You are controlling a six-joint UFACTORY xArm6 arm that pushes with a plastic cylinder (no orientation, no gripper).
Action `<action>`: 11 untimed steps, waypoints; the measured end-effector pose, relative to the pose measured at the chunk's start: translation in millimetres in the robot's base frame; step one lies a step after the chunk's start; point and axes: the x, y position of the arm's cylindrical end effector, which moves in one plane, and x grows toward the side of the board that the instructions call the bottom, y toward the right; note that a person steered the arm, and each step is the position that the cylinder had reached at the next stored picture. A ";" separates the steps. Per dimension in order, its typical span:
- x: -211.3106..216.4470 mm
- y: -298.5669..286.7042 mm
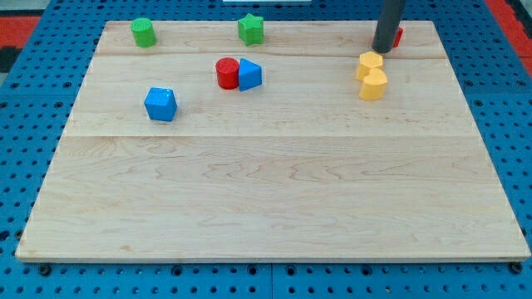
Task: Slide the red circle to the top left of blue cube
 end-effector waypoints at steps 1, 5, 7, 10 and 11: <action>20.8 -0.7; 51.9 -102.7; 52.8 -170.2; 65.4 -319.8; 70.3 -330.3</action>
